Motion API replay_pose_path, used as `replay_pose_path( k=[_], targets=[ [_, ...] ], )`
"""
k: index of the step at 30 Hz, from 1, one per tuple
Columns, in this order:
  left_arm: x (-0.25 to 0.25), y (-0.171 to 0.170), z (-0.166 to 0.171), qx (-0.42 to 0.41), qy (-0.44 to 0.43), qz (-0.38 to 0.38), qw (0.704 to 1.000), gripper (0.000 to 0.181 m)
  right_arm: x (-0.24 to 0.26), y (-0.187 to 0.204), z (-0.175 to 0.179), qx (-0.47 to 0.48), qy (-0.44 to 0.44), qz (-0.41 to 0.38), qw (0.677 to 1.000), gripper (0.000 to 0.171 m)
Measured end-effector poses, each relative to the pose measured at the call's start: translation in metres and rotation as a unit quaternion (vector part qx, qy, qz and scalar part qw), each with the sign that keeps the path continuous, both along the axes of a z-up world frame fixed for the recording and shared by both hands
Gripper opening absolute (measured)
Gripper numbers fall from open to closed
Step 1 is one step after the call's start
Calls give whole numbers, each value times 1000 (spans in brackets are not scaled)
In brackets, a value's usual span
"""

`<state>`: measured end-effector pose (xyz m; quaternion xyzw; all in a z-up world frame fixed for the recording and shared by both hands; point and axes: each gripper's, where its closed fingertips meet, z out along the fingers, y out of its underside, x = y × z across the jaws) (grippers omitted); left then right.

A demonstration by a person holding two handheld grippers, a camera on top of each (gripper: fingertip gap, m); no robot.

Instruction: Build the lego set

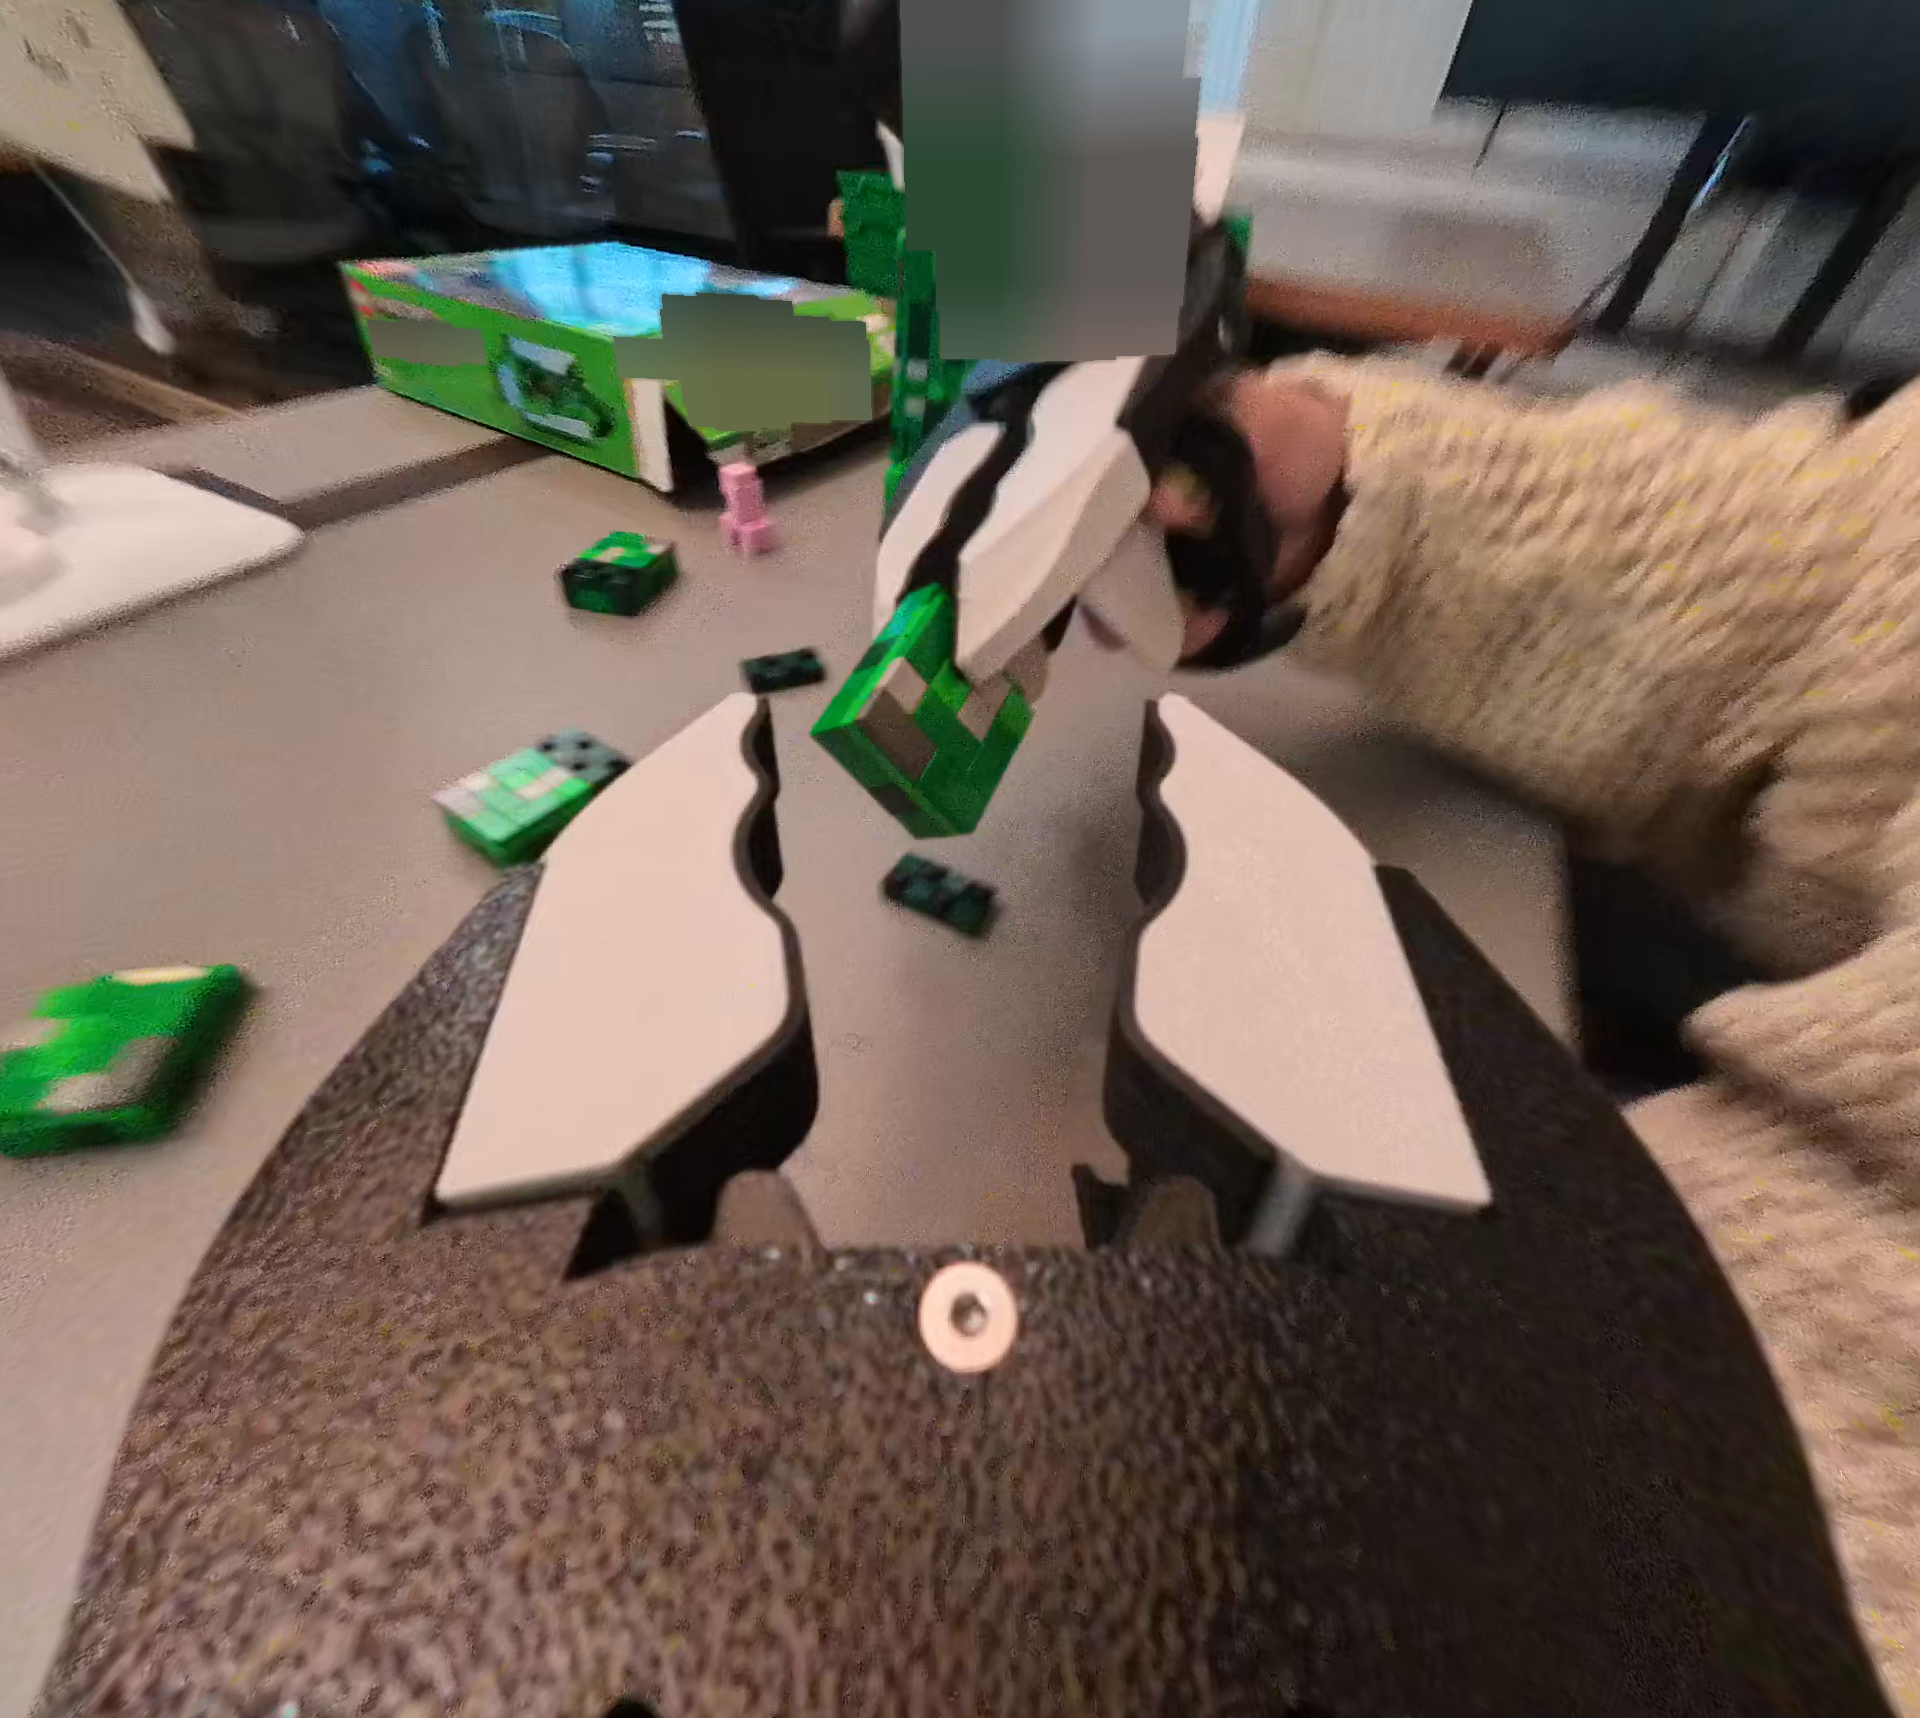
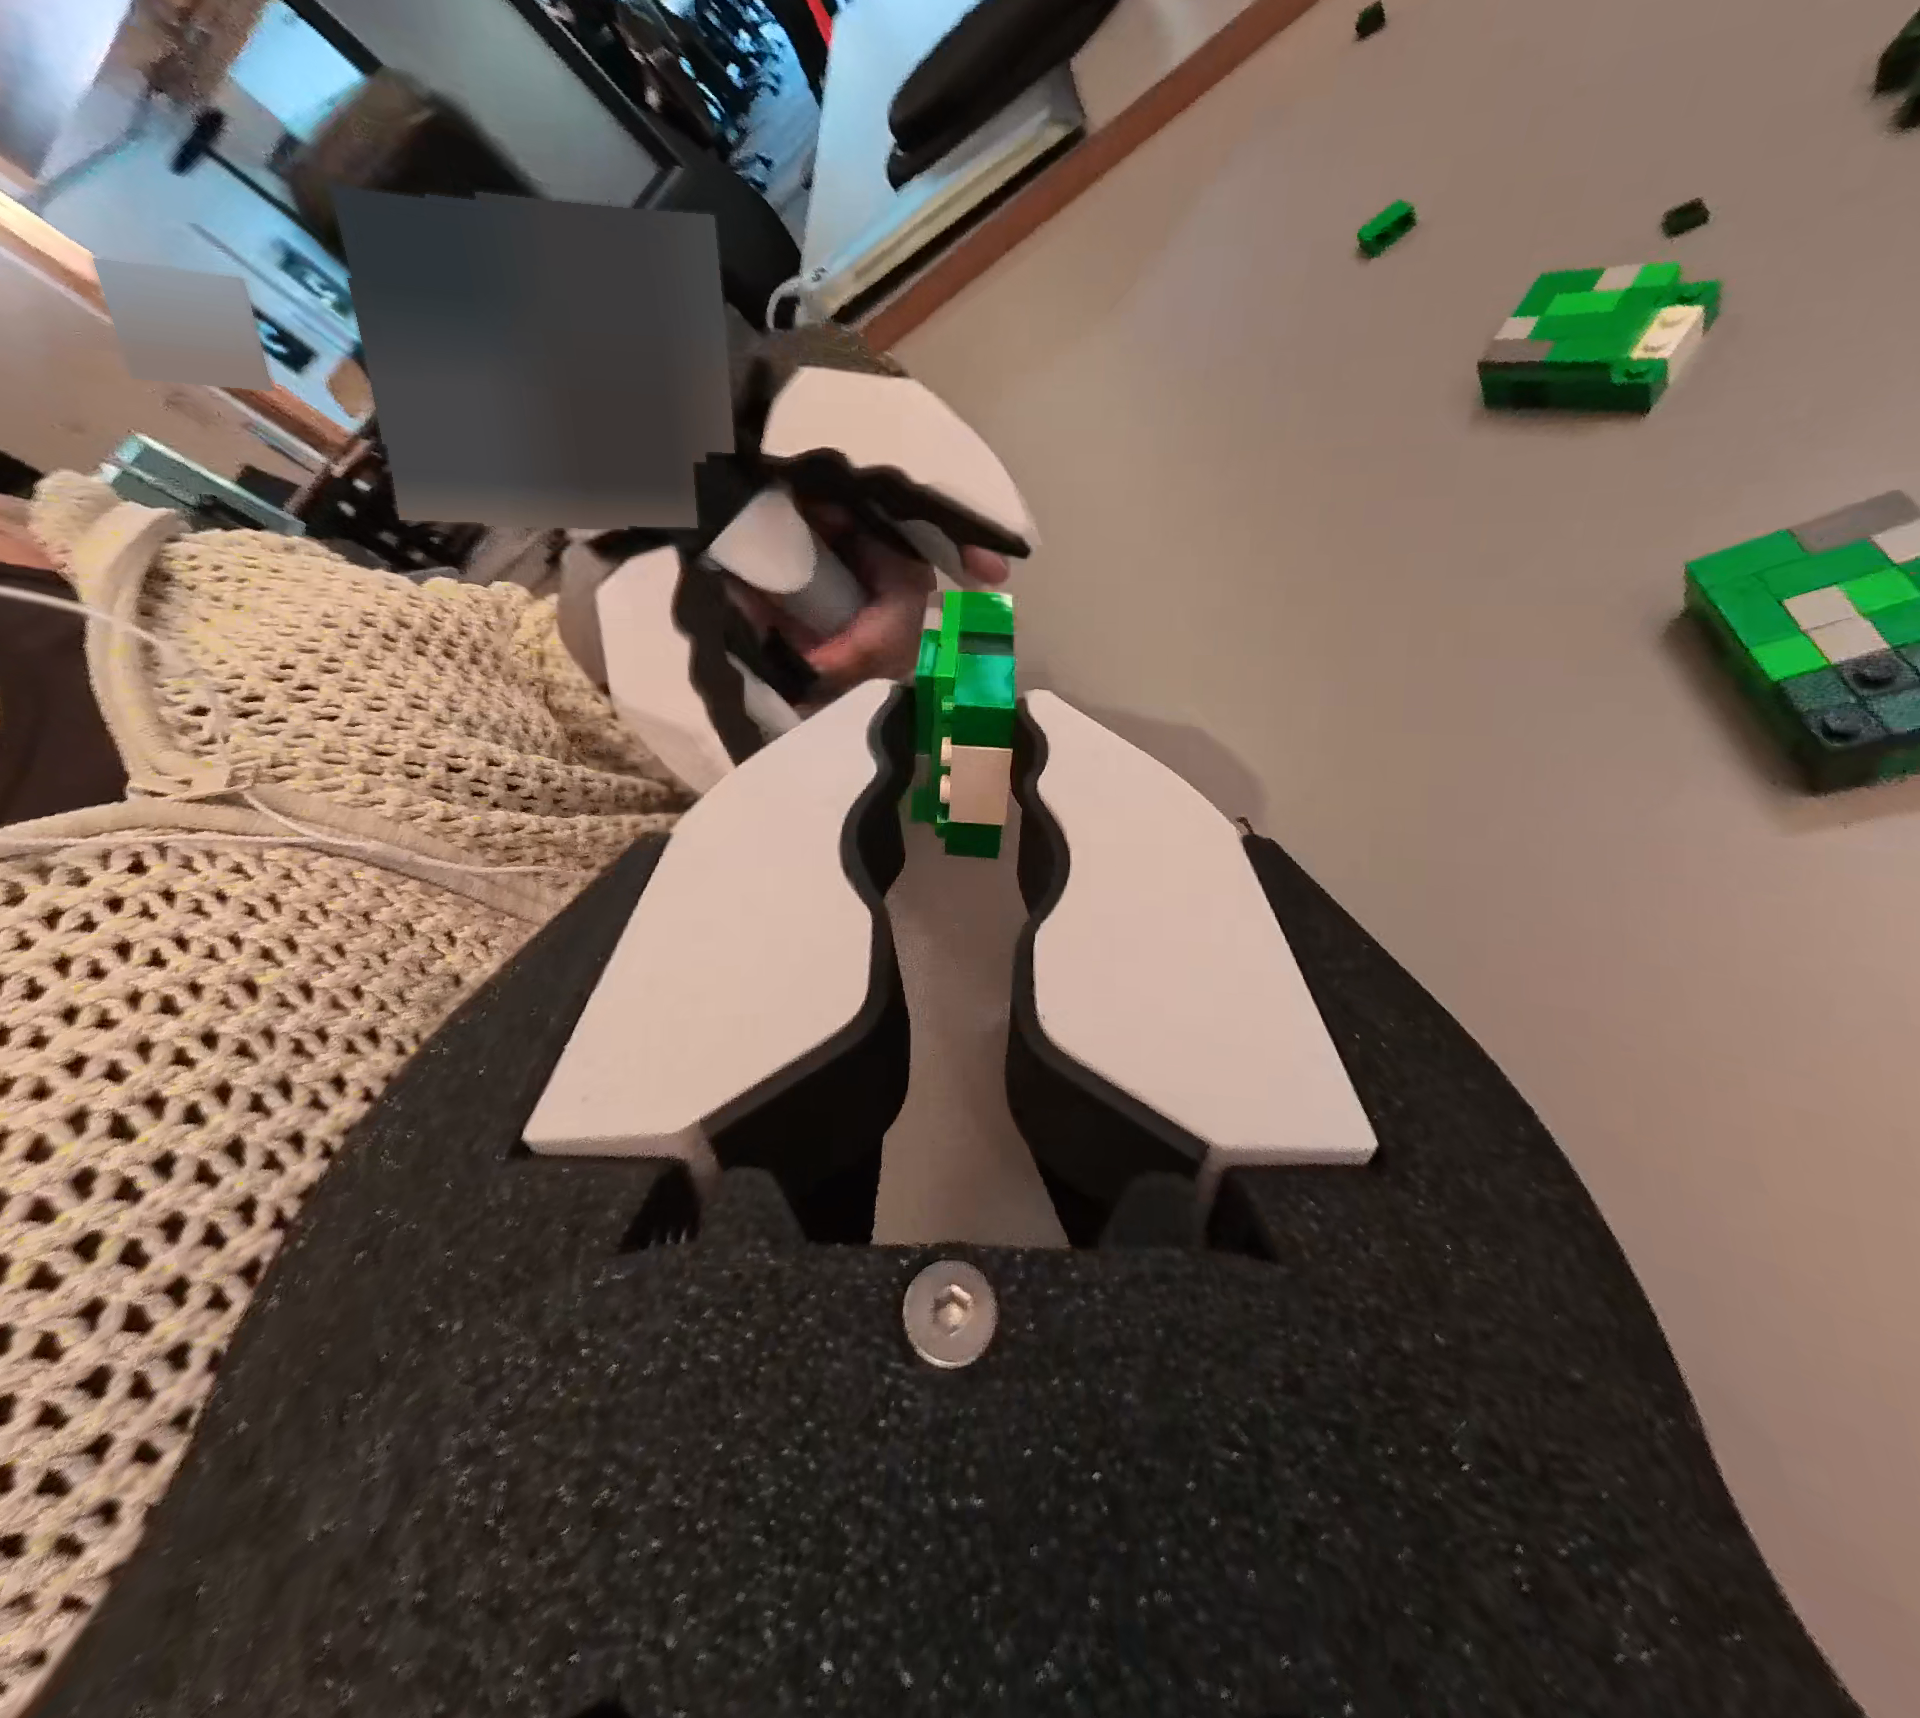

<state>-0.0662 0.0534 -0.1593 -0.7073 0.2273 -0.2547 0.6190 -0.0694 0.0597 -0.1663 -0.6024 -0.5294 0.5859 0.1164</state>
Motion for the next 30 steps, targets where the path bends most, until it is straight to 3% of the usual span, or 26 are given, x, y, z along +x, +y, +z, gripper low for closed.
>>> replay_pose_path(
  k=[3,8,10,13,16,20,25,30],
  targets=[
    [-5,2,8,-58,-117,-23,991,57,3,2,1,-5,21,10,1000,17],
    [-1,5,-4,-125,-145,-48,980,41,3,-2,4,-27,41,30,998,17],
    [-1,9,-8,-141,-152,-41,977,22,2,-2,4,-32,45,37,998,17],
    [-5,11,-12,-183,-198,-37,962,18,-1,2,2,-8,54,29,998,22],
    [-21,10,-11,-225,-297,-15,928,17,6,21,-10,104,53,-1,993,47],
    [-38,1,-8,-252,-432,-11,866,17,28,33,-58,297,-50,44,952,46],
    [-36,-3,-7,-258,-519,-29,814,17,37,25,-95,361,-125,119,917,47],
    [-42,-2,-11,-260,-560,-21,786,17,33,26,-103,377,-134,142,905,45]
  ],
)
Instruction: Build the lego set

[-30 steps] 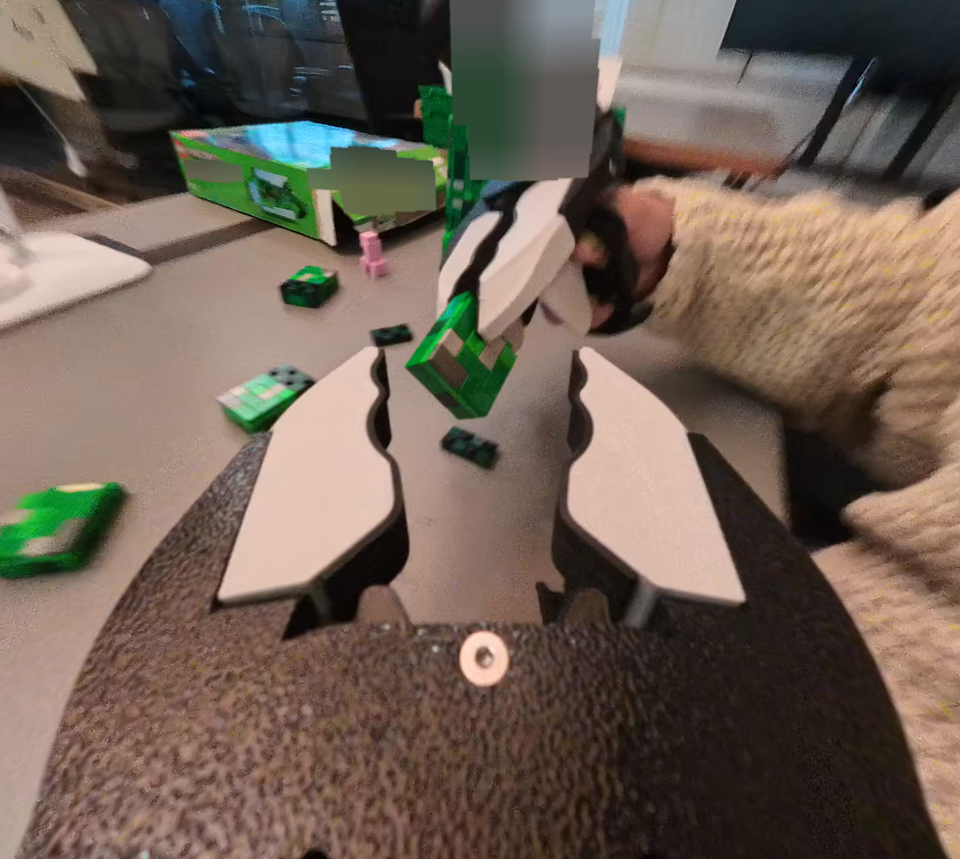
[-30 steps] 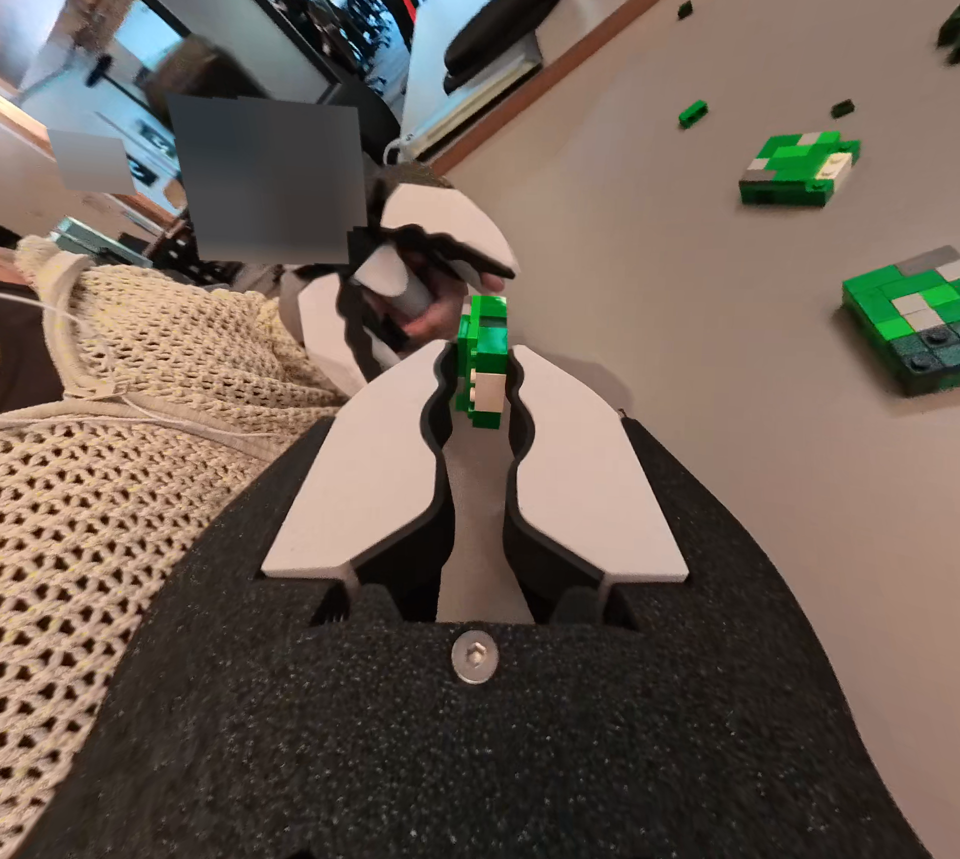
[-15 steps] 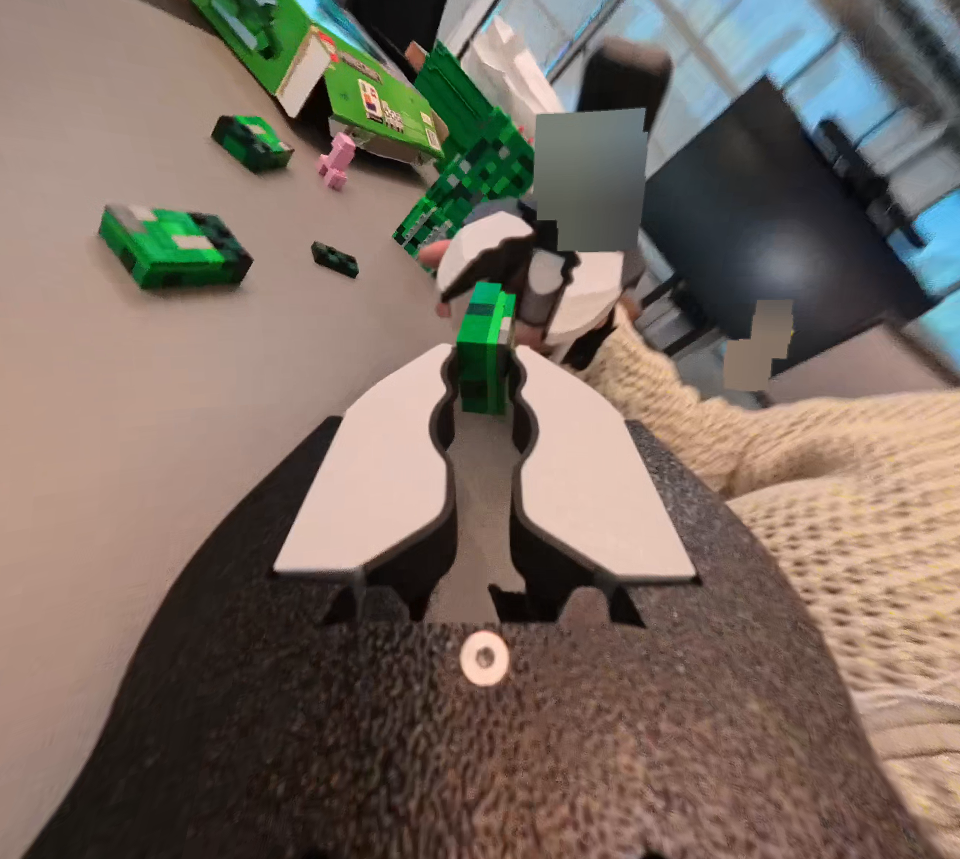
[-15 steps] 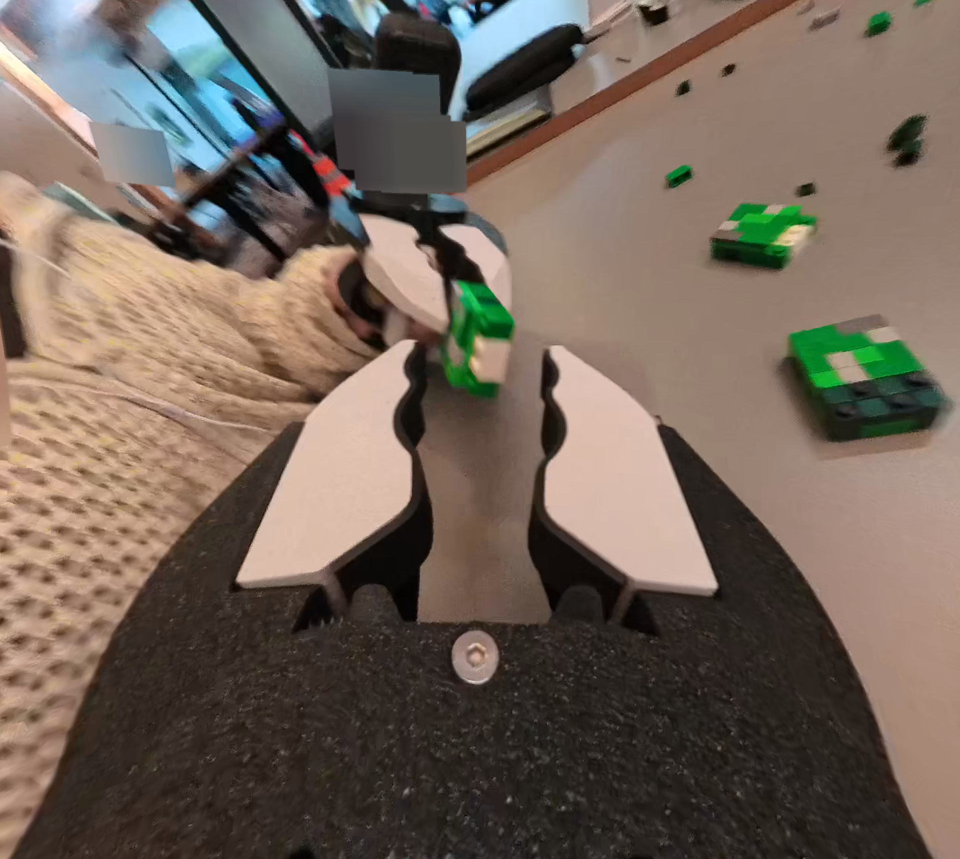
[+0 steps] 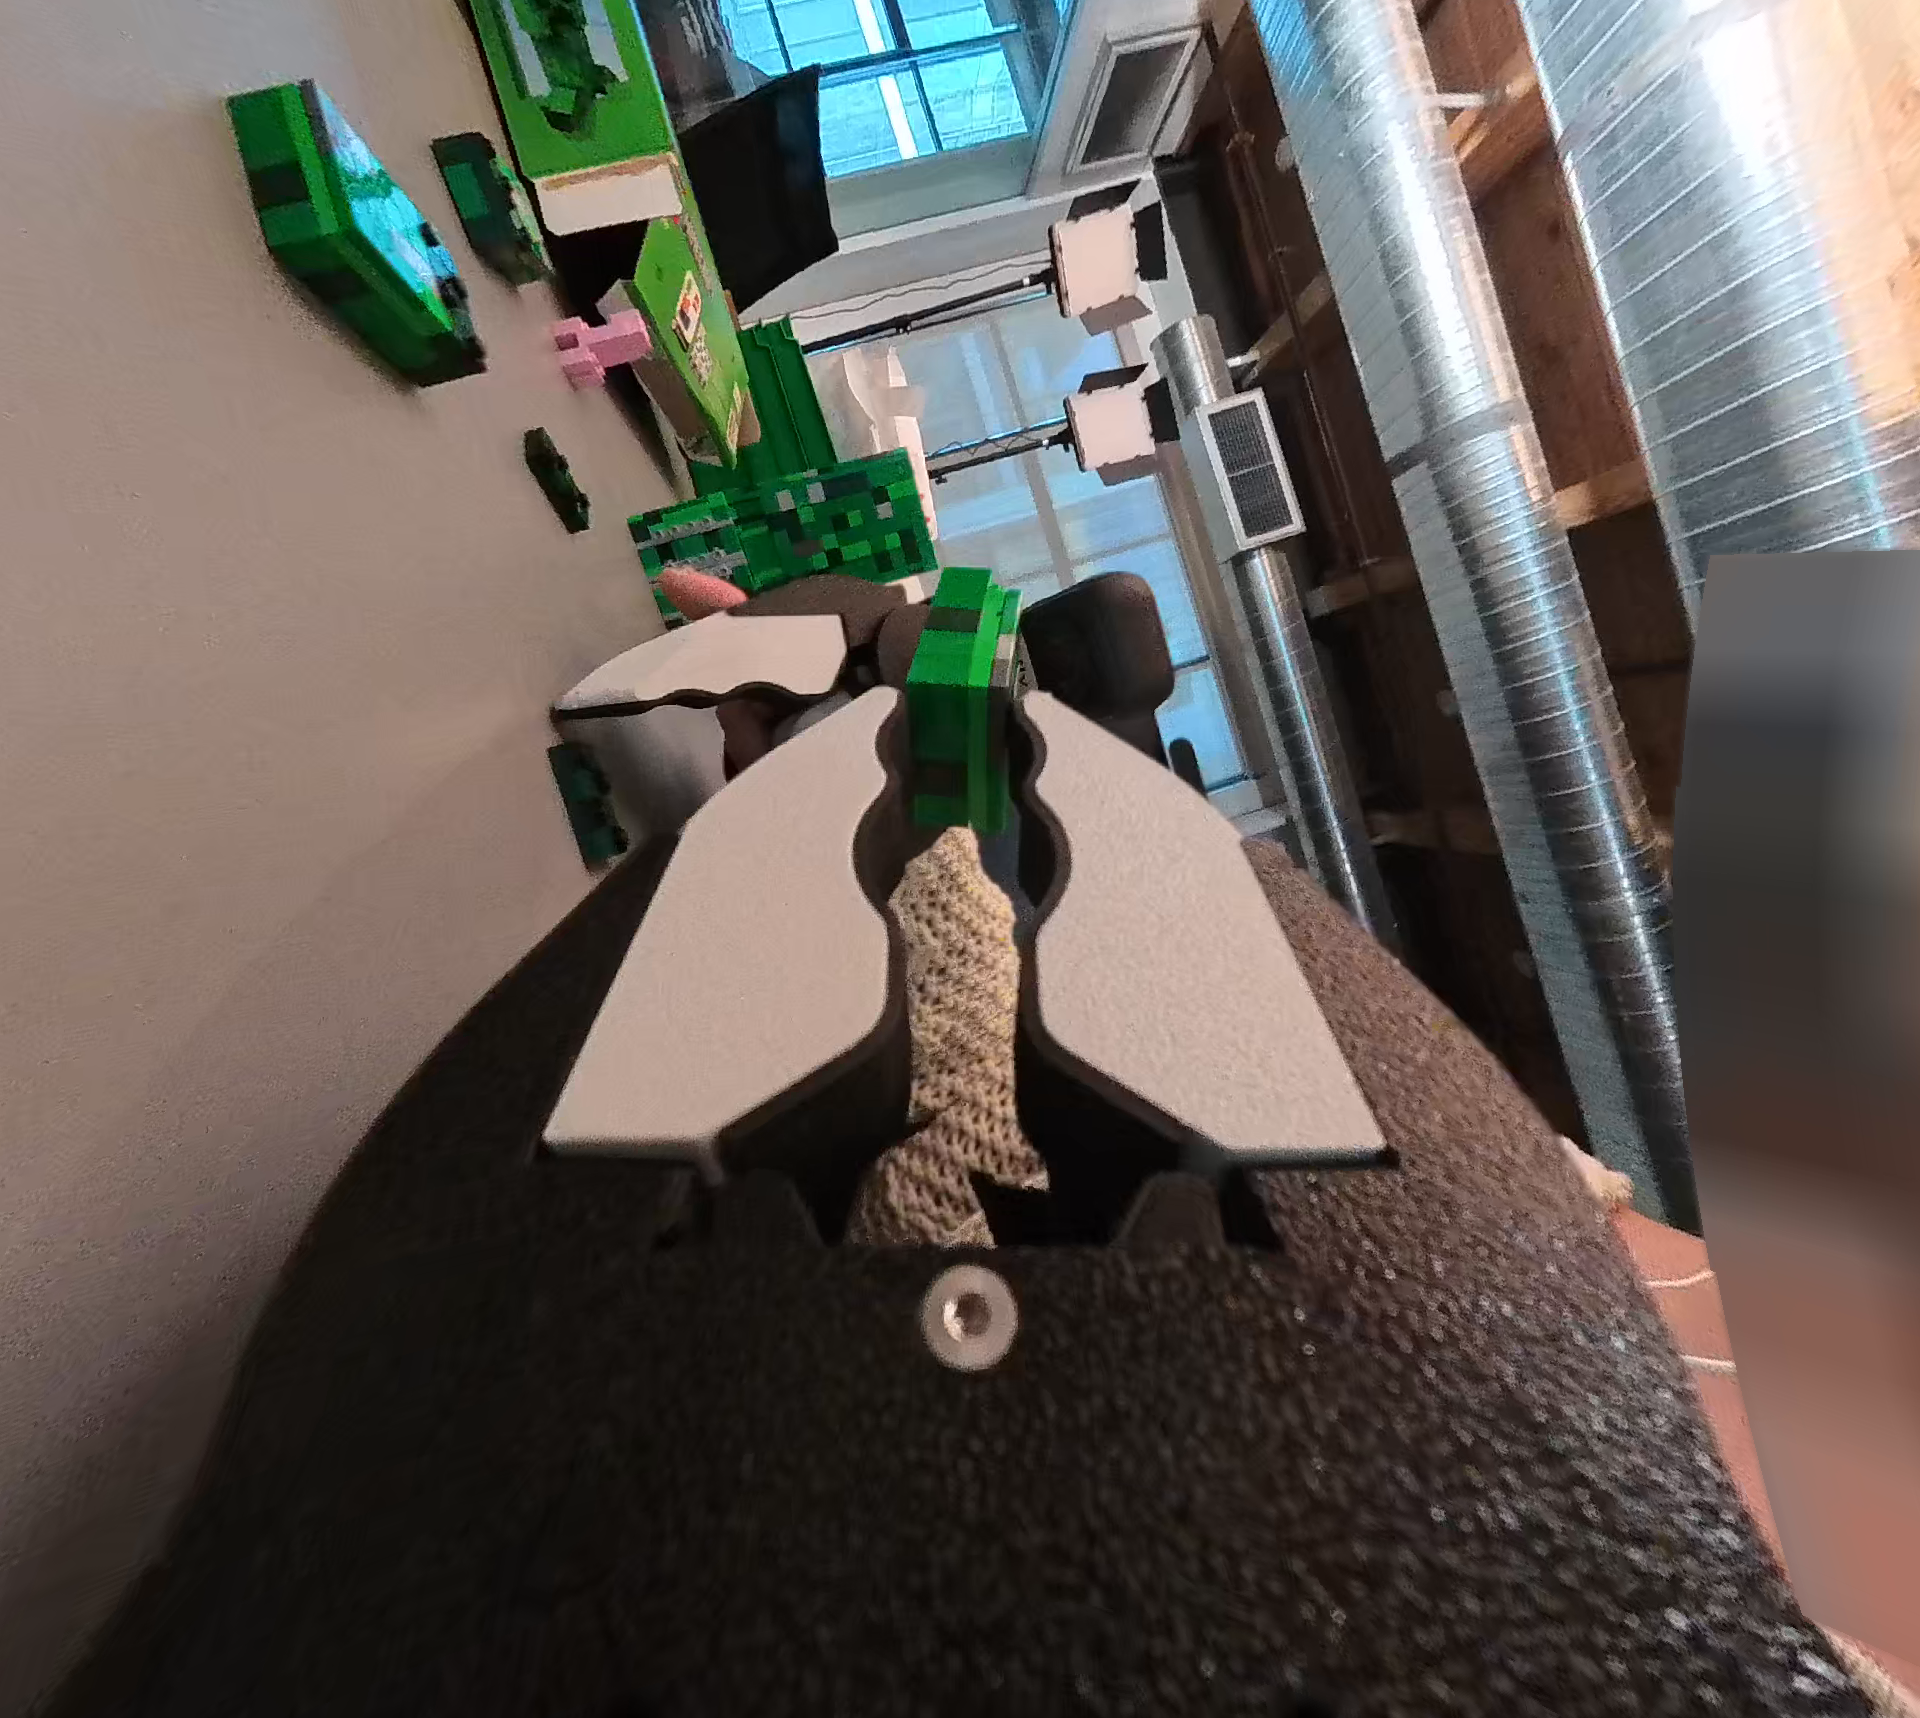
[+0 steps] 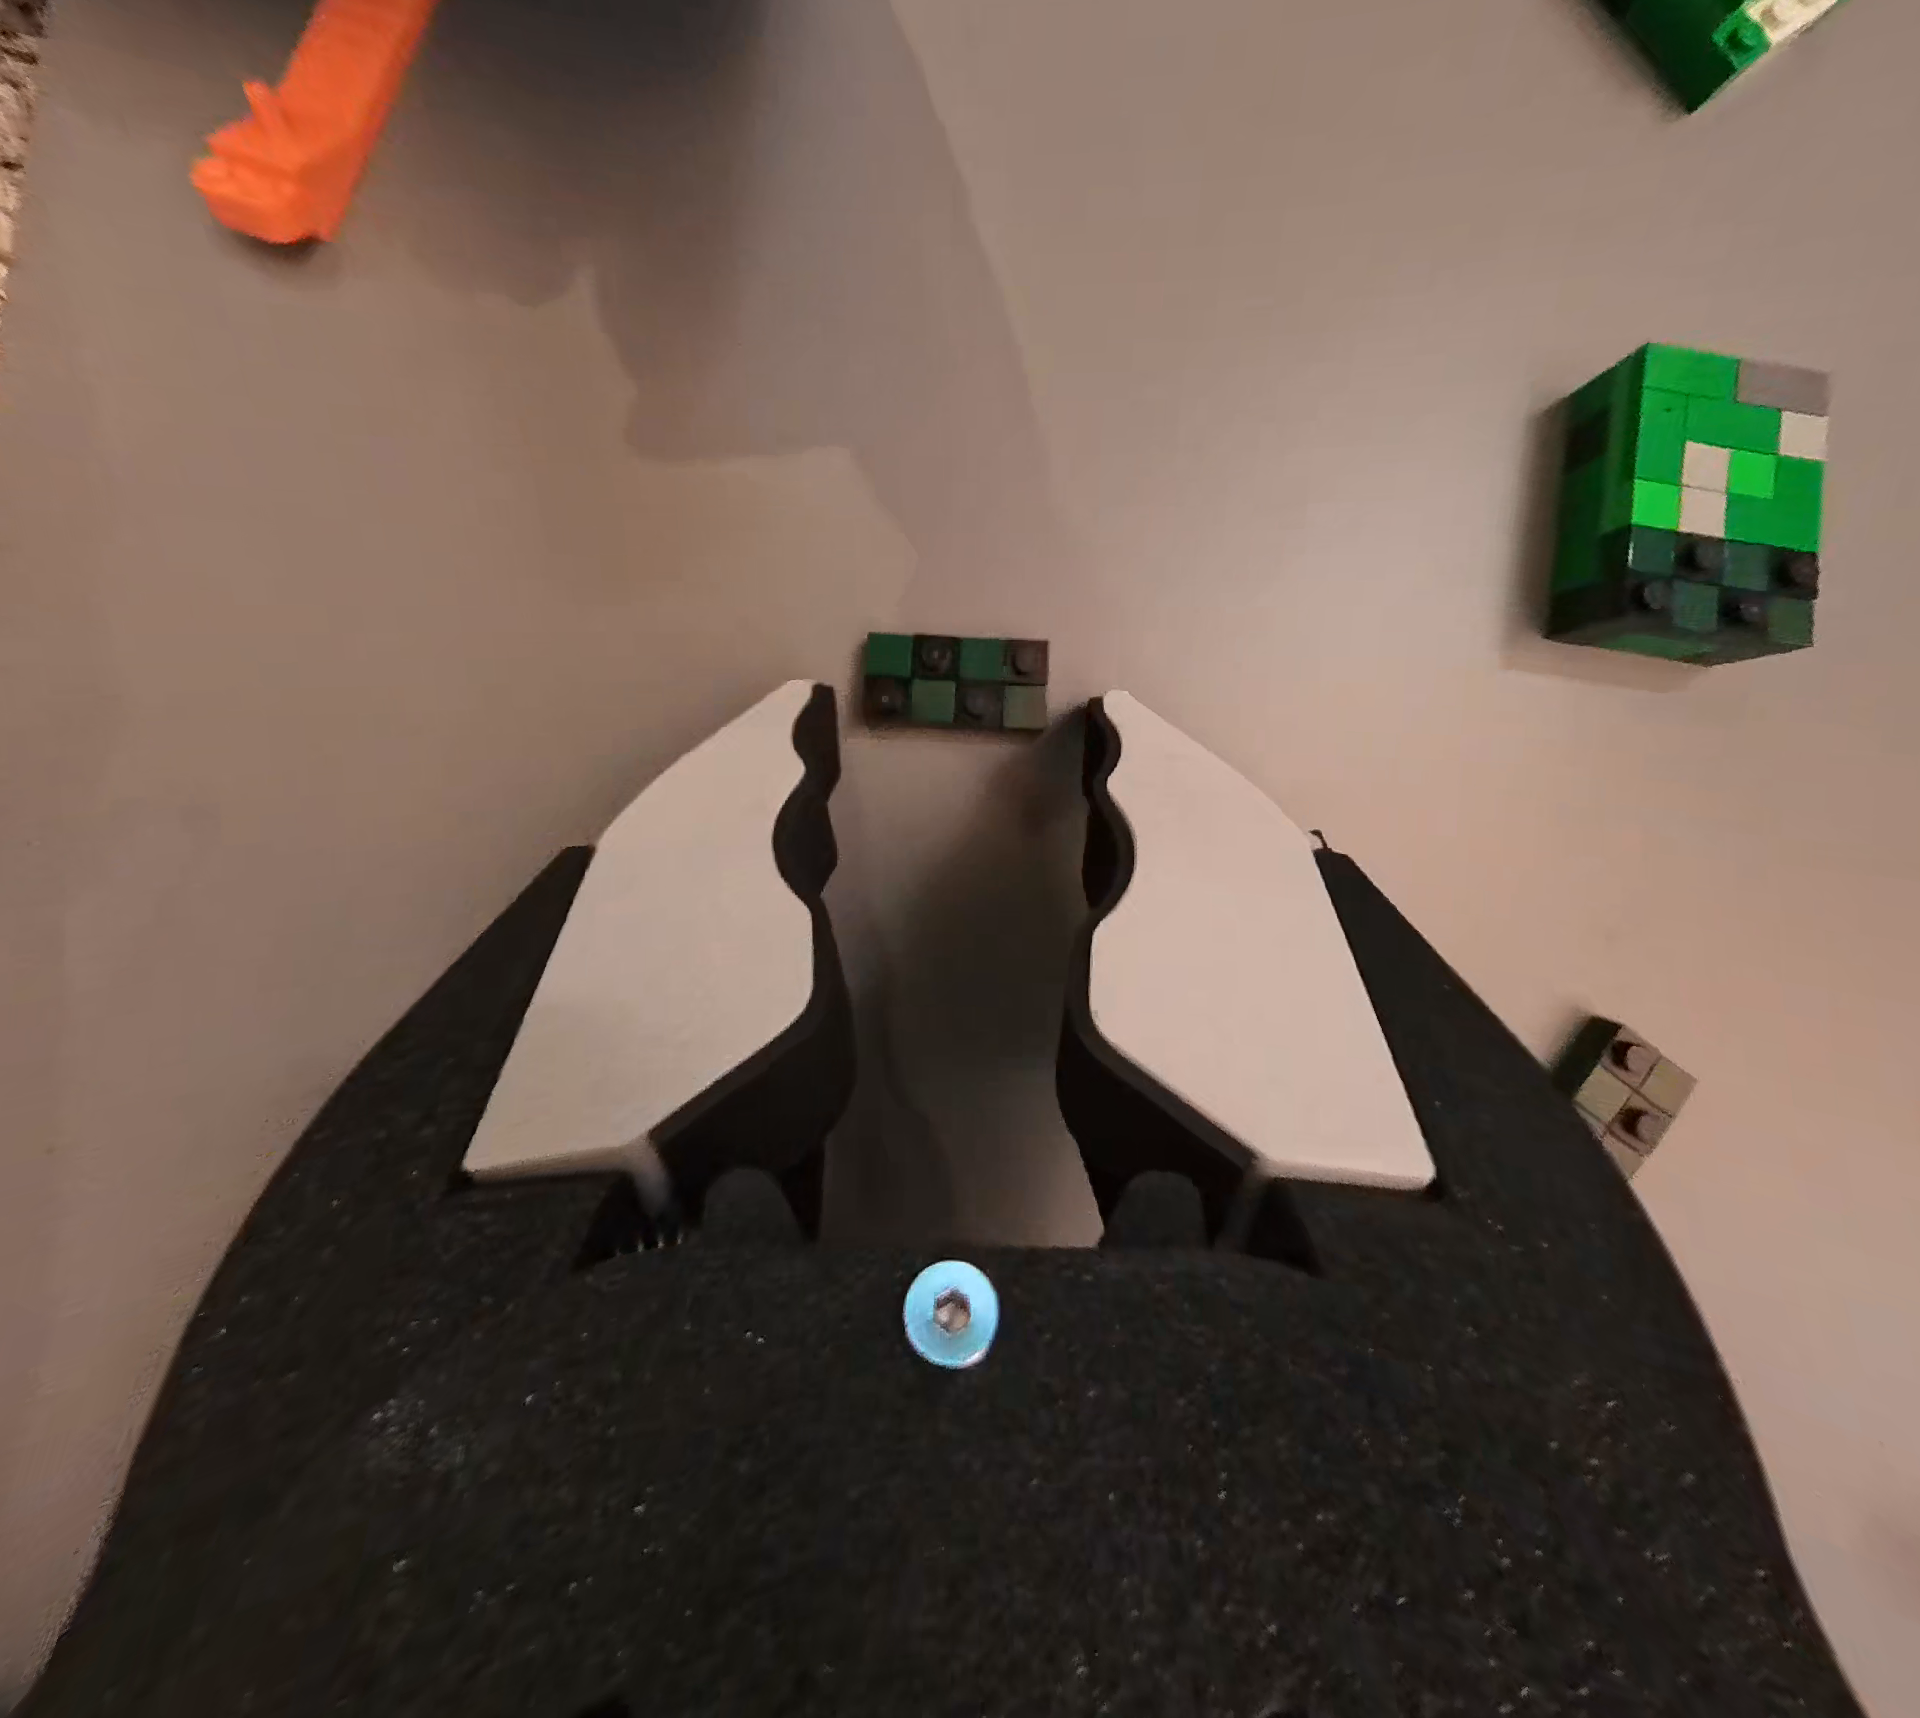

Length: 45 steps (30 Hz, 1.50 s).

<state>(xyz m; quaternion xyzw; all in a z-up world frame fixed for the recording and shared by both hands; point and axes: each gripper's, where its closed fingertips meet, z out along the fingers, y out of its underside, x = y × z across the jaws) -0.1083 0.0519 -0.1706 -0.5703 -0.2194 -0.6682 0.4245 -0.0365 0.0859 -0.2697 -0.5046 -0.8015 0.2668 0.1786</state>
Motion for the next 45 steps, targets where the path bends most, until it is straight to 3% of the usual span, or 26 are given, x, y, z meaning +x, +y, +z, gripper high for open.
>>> replay_pose_path(
  k=[9,15,19,27,45],
  targets=[
    [-1,1,-9,-28,-24,1,999,17,-5,3,6,9,13,5,1000,33],
    [5,3,-20,-49,-20,-11,999,17,-25,2,74,6,78,30,997,33],
    [13,3,-25,-54,-24,-27,998,17,-33,-8,99,33,65,90,993,33],
    [20,2,-27,-50,-29,-45,997,17,-34,-19,91,95,-31,179,979,33],
    [23,0,-24,-36,-27,-54,998,17,-34,-20,86,140,-113,227,957,33]
  ],
)
